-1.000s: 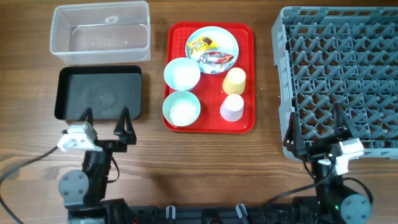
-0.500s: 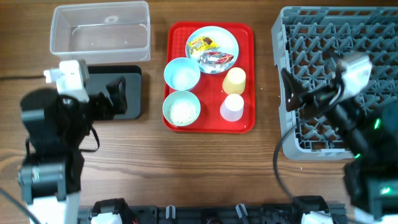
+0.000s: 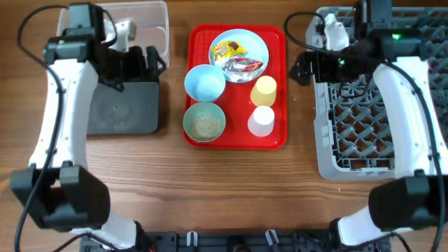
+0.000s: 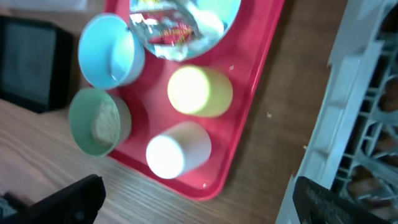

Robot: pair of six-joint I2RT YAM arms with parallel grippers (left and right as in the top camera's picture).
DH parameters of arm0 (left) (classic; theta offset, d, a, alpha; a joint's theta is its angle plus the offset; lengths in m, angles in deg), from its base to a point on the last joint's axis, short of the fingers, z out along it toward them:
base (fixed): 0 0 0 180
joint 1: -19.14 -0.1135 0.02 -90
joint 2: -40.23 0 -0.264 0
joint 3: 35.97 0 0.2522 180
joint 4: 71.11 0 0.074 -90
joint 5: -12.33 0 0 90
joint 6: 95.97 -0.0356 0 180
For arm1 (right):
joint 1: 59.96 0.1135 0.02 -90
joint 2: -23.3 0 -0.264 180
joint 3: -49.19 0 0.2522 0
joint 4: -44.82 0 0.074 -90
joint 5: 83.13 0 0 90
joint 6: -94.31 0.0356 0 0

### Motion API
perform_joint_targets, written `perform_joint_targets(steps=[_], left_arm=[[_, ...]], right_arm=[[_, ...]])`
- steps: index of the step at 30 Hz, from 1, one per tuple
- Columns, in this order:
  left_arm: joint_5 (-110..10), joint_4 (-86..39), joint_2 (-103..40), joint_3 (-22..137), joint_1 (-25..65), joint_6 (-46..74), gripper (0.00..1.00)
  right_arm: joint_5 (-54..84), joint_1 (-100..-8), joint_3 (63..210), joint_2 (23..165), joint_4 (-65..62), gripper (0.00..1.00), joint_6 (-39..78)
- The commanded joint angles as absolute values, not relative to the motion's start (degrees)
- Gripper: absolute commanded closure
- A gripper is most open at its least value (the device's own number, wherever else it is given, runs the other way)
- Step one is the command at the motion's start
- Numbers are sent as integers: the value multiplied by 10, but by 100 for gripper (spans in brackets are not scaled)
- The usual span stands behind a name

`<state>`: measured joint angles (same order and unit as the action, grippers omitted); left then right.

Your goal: Sort waste into correct bins and load items into the dishwasher rack

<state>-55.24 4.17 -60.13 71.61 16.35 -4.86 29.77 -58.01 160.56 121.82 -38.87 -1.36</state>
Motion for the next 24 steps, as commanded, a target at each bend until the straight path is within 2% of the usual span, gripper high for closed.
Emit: perform_joint_targets(steps=[1, 3, 7, 8, 10, 13, 23, 24], left_arm=[[-554, -23, -605, 727, 228, -36, 0], [-623, -65, -613, 727, 294, -23, 0], [-732, -163, -666, 727, 404, -8, 0], [-747, -209, -691, 727, 426, -5, 0], [-746, -278, -731, 727, 440, 9, 0], [-726, -344, -803, 727, 449, 9, 0], [-726, -395, -888, 727, 464, 9, 0], [-726, -400, -899, 727, 469, 9, 8]], right_arm=[[300, -579, 1612, 1223, -393, 0, -32], [300, -579, 1612, 1223, -395, 8, -32], [301, -579, 1612, 1223, -402, 12, -30], [300, -579, 1612, 1223, -414, 15, -30], [298, -579, 1612, 1222, -437, 20, -31], [295, -579, 1612, 1214, -462, 20, -32], [291, -579, 1612, 1210, -467, 19, -31], [291, -579, 1612, 1210, -467, 19, -32]])
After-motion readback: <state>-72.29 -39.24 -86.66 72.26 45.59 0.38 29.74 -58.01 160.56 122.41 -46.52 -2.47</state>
